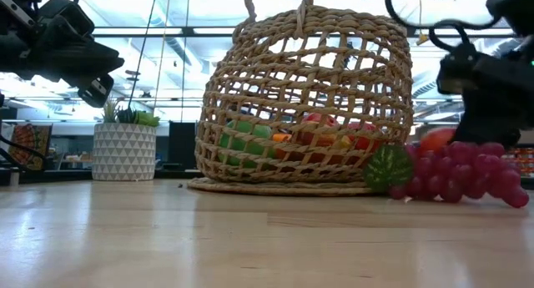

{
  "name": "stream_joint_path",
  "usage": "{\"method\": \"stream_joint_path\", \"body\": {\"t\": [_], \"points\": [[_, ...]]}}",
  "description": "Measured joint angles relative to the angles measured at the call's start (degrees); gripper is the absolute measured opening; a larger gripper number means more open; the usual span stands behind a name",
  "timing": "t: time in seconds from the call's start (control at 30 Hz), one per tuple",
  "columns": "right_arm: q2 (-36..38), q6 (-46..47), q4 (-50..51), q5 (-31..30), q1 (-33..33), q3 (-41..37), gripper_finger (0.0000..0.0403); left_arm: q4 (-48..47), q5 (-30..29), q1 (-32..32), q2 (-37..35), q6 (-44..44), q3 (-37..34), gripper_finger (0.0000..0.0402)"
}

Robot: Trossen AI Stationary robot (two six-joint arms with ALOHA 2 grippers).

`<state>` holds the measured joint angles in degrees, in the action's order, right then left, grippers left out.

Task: Build produce basket
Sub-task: Put the red apple into the woven basket

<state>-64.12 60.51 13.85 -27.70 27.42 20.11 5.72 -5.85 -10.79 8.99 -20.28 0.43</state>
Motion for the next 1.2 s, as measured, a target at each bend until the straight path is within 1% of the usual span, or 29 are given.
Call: {"method": "stream_joint_path", "body": {"t": [0.17,0.27,0.33,0.47,0.53,0.67,0.77,0.9,1.03,1.2], "points": [[0.0,1.3,-1.0,0.6,-0.2,2.7,0.0352,0.0,0.0,0.0,0.0,0.0,0.0,0.0062],[0.0,1.2,-1.4,2.3,-0.2,4.6,0.0354,0.0,0.0,0.0,0.0,0.0,0.0,0.0059],[0.0,1.1,-2.2,4.7,-0.2,5.7,0.0354,0.0,0.0,0.0,0.0,0.0,0.0,0.0058],[0.0,1.5,-2.8,12.1,-0.2,7.9,0.0354,0.0,0.0,0.0,0.0,0.0,0.0,0.0061],[0.0,1.4,-2.9,14.8,-0.2,9.0,0.0355,0.0,0.0,0.0,0.0,0.0,0.0,0.0063],[0.0,1.3,-3.1,15.3,-0.2,10.6,0.0355,0.0,0.0,0.0,0.0,0.0,0.0,0.0062],[0.0,0.8,-4.8,14.0,-0.2,10.8,0.0355,0.0,0.0,0.0,0.0,0.0,0.0,0.0058],[0.0,-2.1,-10.2,13.7,-0.2,10.8,0.0355,0.0,0.0,0.0,0.0,0.0,0.0,0.0059],[0.0,-7.2,-16.3,17.5,-0.2,10.8,0.0355,0.0,0.0,0.0,0.0,0.0,0.0,0.0063],[0.0,-12.2,-23.5,18.4,-0.2,10.8,0.0355,0.0,0.0,0.0,0.0,0.0,0.0,0.0059]]}}
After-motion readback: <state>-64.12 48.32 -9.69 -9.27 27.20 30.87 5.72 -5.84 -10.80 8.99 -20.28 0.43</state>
